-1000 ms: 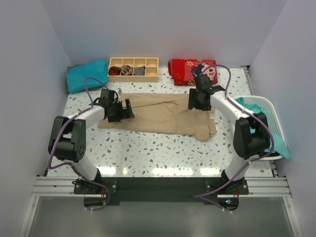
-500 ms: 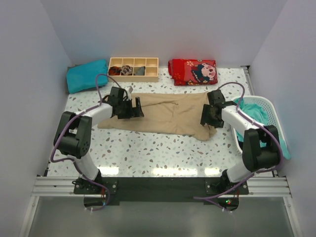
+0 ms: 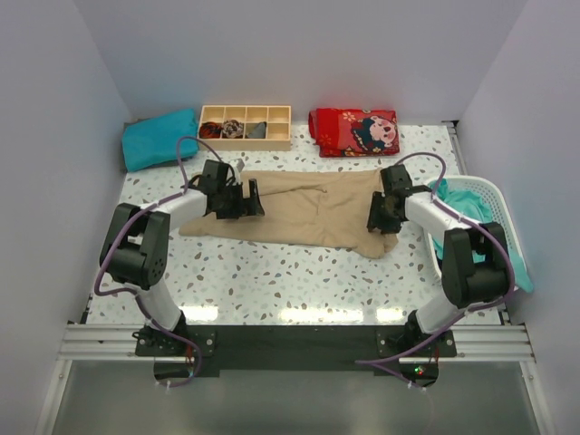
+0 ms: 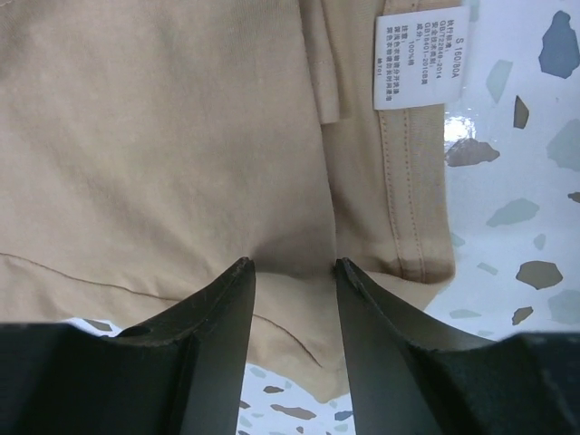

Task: Fold and stack the t-shirts
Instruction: Fold the other side of the tshirt into a rectangle

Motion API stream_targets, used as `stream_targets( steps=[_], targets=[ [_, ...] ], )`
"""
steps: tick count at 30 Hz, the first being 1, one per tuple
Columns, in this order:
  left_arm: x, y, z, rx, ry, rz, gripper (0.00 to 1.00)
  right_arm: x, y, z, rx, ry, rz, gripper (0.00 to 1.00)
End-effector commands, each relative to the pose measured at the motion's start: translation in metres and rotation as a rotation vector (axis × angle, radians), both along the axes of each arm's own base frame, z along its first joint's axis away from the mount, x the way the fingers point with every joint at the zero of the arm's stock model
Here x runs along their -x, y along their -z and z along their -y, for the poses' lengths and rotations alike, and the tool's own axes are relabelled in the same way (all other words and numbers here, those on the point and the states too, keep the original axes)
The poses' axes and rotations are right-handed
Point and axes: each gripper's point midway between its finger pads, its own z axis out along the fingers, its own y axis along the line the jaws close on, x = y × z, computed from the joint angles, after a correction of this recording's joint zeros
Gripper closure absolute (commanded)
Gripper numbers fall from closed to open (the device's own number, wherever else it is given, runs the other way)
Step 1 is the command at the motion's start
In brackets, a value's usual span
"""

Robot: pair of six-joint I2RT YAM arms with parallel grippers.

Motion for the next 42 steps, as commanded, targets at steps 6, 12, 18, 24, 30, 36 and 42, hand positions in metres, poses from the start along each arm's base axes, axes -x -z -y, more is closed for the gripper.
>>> stream_targets(
  steps=[6,12,18,24,30,36,42],
  targets=[
    [-0.001,0.006,0.000,-0.021,0.017,-0.001,0.00,-0.004,-0.004,-0.001,-0.014,-0.027,0.024,0.90],
    [-0.001,0.009,-0.002,-0.038,0.017,-0.005,0.00,-0.012,-0.019,0.006,0.031,-0.030,0.053,1.00],
    [0.000,0.011,-0.004,-0.046,0.017,-0.013,0.00,-0.035,-0.045,0.014,0.085,-0.038,0.113,1.00],
    [0.004,0.022,-0.012,-0.094,0.011,-0.034,0.00,-0.055,-0.054,0.013,0.103,-0.053,0.125,1.00],
    [0.012,0.030,-0.032,-0.191,-0.022,-0.063,0.00,-0.051,-0.021,0.009,0.096,-0.060,0.026,0.60],
    [0.012,0.028,-0.041,-0.238,-0.044,-0.056,0.00,-0.034,-0.049,0.031,0.184,0.000,0.062,0.53],
    [0.018,0.022,-0.049,-0.271,-0.061,-0.054,0.00,0.004,-0.064,0.035,0.162,0.046,0.058,0.43]
  ],
)
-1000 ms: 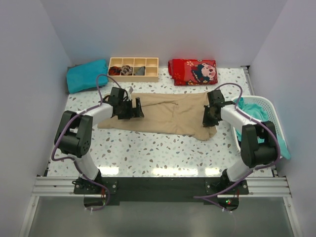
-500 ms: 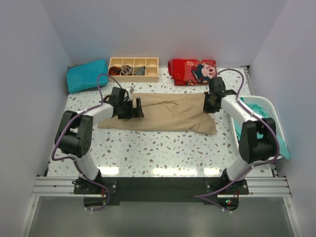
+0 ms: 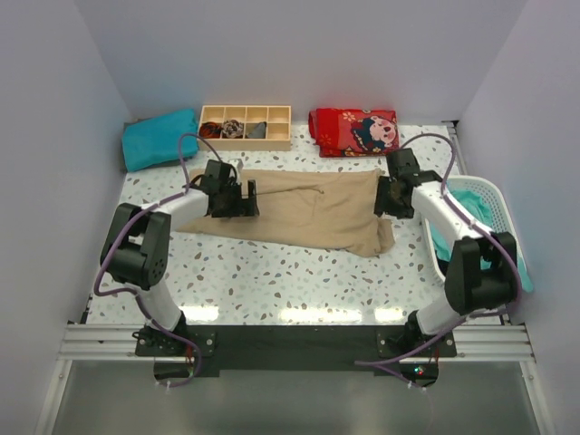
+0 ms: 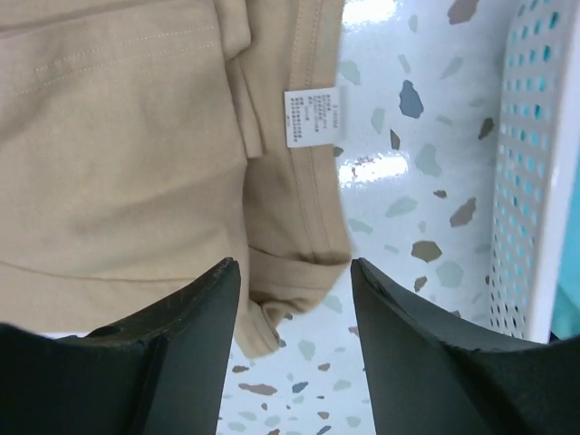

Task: Fold and stack the t-shirts
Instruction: Fold the other side of the tshirt into a rectangle

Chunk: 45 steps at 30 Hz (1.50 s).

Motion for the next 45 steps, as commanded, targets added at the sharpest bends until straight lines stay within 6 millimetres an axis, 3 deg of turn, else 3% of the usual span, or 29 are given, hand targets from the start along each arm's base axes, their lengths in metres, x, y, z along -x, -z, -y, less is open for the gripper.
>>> stream_targets(
  steps=[1,3,4,10,23,25,26,27,30,37,41,44,45],
  targets=[
    [0.025,0.011,-0.031,-0.133,-0.037,-0.076,0.00,0.034,-0.005,0.009,0.003,0.063,-0.019,0.43],
    [0.029,0.013,-0.034,-0.141,-0.041,-0.078,0.00,0.039,0.002,0.006,-0.021,0.070,-0.021,0.43],
    [0.029,0.012,-0.033,-0.139,-0.041,-0.076,0.00,0.049,0.015,-0.001,-0.062,0.062,-0.056,0.46],
    [0.030,0.009,-0.032,-0.130,-0.035,-0.070,0.00,0.059,0.047,-0.018,-0.154,0.066,-0.116,0.57],
    [0.032,0.013,-0.031,-0.131,-0.028,-0.085,0.00,0.063,0.076,-0.028,-0.210,0.086,-0.162,0.55],
    [0.032,0.013,-0.033,-0.140,-0.032,-0.086,0.00,0.064,0.081,-0.026,-0.199,0.094,-0.170,0.60],
    [0.033,0.014,-0.034,-0.144,-0.033,-0.090,0.00,0.065,0.082,-0.025,-0.191,0.096,-0.173,0.67],
    [0.032,0.013,-0.035,-0.148,-0.036,-0.087,0.00,0.066,0.083,-0.022,-0.178,0.102,-0.174,0.87],
    [0.034,0.016,-0.037,-0.159,-0.038,-0.098,0.00,0.067,0.079,-0.008,-0.106,0.130,-0.163,1.00],
    [0.042,0.026,-0.052,-0.237,-0.064,-0.134,0.00,0.061,0.042,0.037,0.123,0.213,-0.076,1.00],
    [0.047,0.033,-0.057,-0.267,-0.073,-0.161,0.00,0.067,0.037,0.054,0.210,0.256,-0.075,1.00],
    [0.047,0.034,-0.056,-0.258,-0.070,-0.164,0.00,0.069,0.036,0.058,0.236,0.275,-0.074,0.82],
    [0.046,0.033,-0.054,-0.251,-0.065,-0.161,0.00,0.069,0.034,0.060,0.240,0.283,-0.065,0.60]
  ],
)
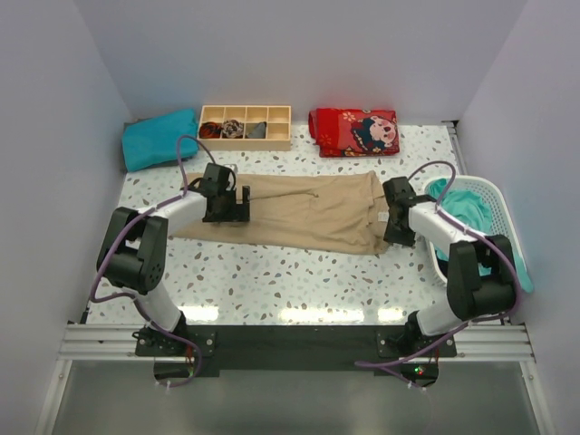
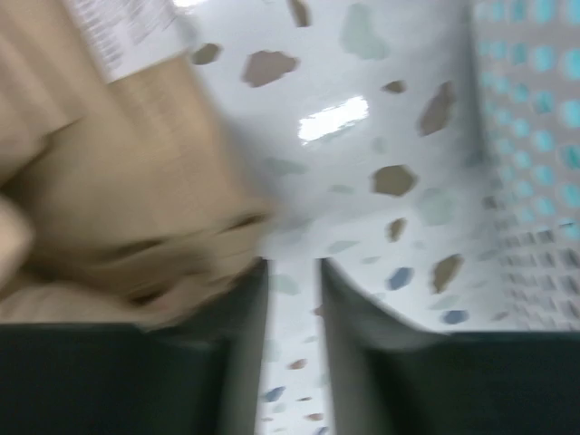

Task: Fold and stack the t-shirts
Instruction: Fold the other side of the tshirt into a rectangle, then rotate the tshirt 90 degrees

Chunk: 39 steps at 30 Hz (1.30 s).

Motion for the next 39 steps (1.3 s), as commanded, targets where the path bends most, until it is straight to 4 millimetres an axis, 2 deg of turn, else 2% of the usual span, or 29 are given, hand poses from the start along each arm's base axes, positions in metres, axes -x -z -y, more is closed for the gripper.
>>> stream_targets(
  steps=[1,5,6,7,9,10,11,15,18,20,34,37,39],
  targets=[
    [0.029,0.025,-0.022,-0.094,-0.011,-0.125,0.00,0.006,-0.023,0.039,0.191,0.085,0.022,0.51],
    [0.023,0.017,-0.012,-0.050,0.014,-0.090,0.00,-0.002,-0.046,0.039,0.179,0.090,0.110,0.48],
    [0.022,0.016,-0.012,-0.046,0.014,-0.083,0.00,-0.008,-0.057,0.036,0.162,0.086,0.155,0.48],
    [0.022,0.015,-0.006,-0.021,0.030,-0.081,0.00,-0.011,-0.062,0.032,0.146,0.057,0.170,0.48],
    [0.020,0.013,0.000,0.006,0.045,-0.071,0.00,-0.022,-0.071,0.012,0.040,-0.004,0.201,0.51],
    [0.020,0.013,0.001,0.010,0.047,-0.070,0.00,-0.025,-0.072,0.002,-0.003,-0.035,0.201,0.52],
    [0.019,0.011,0.003,0.014,0.053,-0.064,0.00,-0.028,-0.072,-0.015,-0.090,-0.084,0.199,0.52],
    [0.020,0.011,0.006,0.017,0.061,-0.063,0.00,-0.039,-0.070,-0.052,-0.219,-0.184,0.188,0.51],
    [0.020,0.012,0.007,0.020,0.063,-0.065,0.00,-0.047,-0.064,-0.076,-0.313,-0.251,0.208,0.48],
    [0.020,0.013,0.006,0.019,0.062,-0.066,0.00,-0.050,-0.056,-0.084,-0.347,-0.268,0.204,0.47],
    [0.024,0.020,0.005,0.009,0.060,-0.083,0.00,-0.103,-0.022,-0.095,-0.348,-0.309,0.224,0.45],
    [0.024,0.021,0.004,0.005,0.057,-0.088,0.00,-0.113,-0.018,-0.098,-0.346,-0.318,0.228,0.47],
    [0.024,0.023,0.003,0.002,0.057,-0.092,0.00,-0.116,-0.018,-0.098,-0.341,-0.320,0.223,0.52]
  ],
)
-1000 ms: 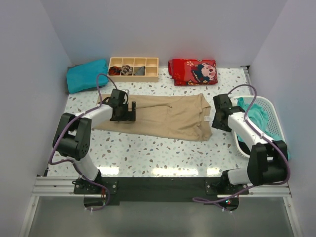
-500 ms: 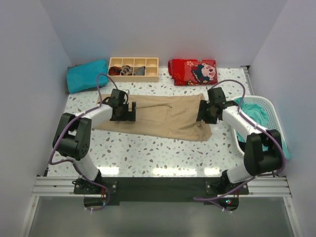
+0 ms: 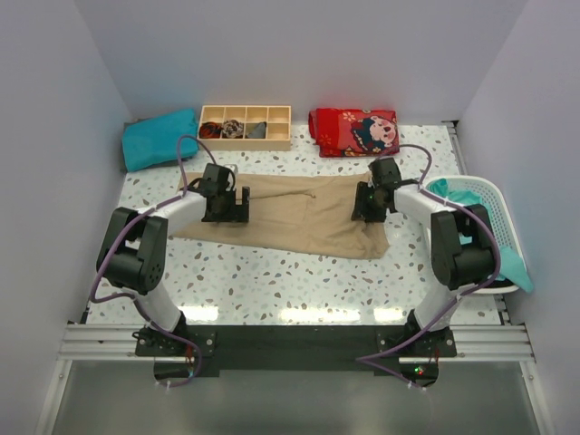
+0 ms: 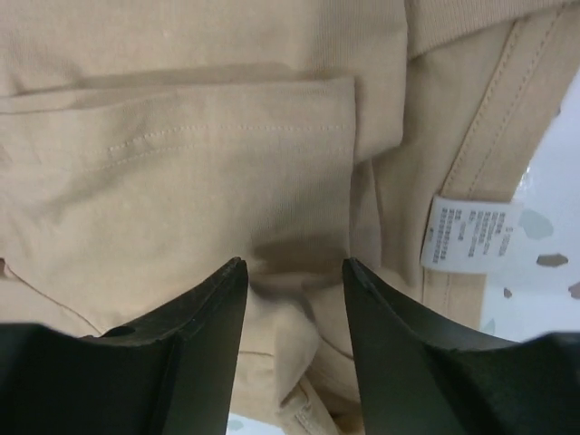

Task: Fold and stack the t-shirts
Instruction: Rotate the tshirt 90 degrees

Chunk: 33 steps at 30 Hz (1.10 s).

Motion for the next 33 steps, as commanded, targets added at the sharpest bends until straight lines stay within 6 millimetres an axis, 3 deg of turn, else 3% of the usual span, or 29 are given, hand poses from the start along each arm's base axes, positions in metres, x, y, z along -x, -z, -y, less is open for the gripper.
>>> stream_targets(
  steps=[1,5,8,14,17,19,24,27,30,33],
  targets=[
    [0.023,0.023,0.003,0.006,0.029,-0.096,0.00,-0.034,-0.023,-0.007,-0.017,-0.029,0.113,0.55],
    [0.023,0.025,0.003,0.002,0.029,-0.103,0.00,-0.035,-0.029,-0.005,-0.003,-0.034,0.123,0.88],
    [0.023,0.028,0.003,0.003,0.030,-0.110,0.00,-0.036,-0.031,-0.004,0.007,-0.036,0.128,1.00],
    [0.024,0.029,0.004,0.005,0.032,-0.118,0.00,-0.041,-0.040,-0.008,-0.012,-0.052,0.152,0.97],
    [0.023,0.027,0.004,0.007,0.031,-0.108,0.00,-0.050,-0.050,-0.015,-0.042,-0.068,0.181,0.68],
    [0.018,0.019,0.008,0.029,0.039,-0.071,0.00,-0.054,-0.048,-0.018,-0.052,-0.078,0.170,0.65],
    [0.000,-0.038,0.024,0.130,0.069,0.127,0.00,-0.067,-0.059,-0.036,-0.100,-0.111,0.194,0.58],
    [-0.020,-0.085,0.031,0.186,0.062,0.296,0.00,-0.069,-0.052,-0.044,-0.118,-0.120,0.171,0.56],
    [-0.038,-0.118,0.033,0.207,0.043,0.410,0.00,-0.068,-0.035,-0.051,-0.146,-0.120,0.127,0.56],
    [-0.055,-0.121,0.023,0.158,-0.017,0.458,0.00,-0.064,-0.020,-0.057,-0.150,-0.128,0.103,0.56]
  ],
)
